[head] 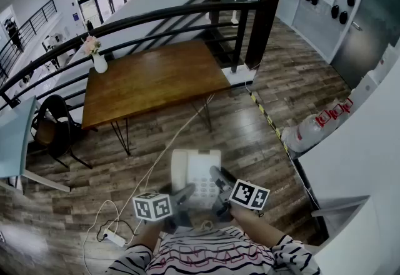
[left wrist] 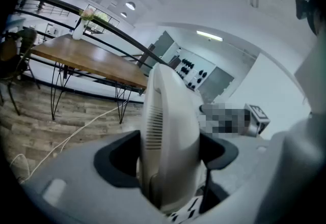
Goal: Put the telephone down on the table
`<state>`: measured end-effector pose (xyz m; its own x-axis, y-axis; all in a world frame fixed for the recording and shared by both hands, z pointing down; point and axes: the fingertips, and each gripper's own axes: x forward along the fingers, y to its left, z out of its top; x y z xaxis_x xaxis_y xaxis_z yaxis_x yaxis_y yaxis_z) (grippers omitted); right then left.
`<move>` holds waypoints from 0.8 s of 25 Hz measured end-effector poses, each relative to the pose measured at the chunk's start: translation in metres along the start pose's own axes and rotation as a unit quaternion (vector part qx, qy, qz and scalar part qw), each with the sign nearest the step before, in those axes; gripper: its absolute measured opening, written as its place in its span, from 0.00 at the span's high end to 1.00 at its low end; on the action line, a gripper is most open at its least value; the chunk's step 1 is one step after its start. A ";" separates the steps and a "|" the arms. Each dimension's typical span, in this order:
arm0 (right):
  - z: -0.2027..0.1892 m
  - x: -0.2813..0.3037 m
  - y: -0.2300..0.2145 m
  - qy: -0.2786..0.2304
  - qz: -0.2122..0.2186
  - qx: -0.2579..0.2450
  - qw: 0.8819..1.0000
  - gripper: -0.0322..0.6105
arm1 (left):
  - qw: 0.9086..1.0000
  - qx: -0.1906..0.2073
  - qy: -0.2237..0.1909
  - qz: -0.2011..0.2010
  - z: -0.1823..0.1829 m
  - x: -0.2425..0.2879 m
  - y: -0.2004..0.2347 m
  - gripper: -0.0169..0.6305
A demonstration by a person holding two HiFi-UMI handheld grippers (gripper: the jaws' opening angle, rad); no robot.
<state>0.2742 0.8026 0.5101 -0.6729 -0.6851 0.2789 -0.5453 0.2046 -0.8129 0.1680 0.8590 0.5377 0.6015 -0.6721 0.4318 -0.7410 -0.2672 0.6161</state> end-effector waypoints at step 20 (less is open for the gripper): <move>0.047 0.067 -0.005 -0.015 -0.001 0.012 1.000 0.64 | 1.000 0.004 0.014 -0.014 0.062 0.044 0.038 0.45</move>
<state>0.2553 0.7226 0.5087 -0.6565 -0.7058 0.2662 -0.5344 0.1862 -0.8244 0.1474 0.7765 0.5392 0.6306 -0.6447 0.4320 -0.7256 -0.2925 0.6228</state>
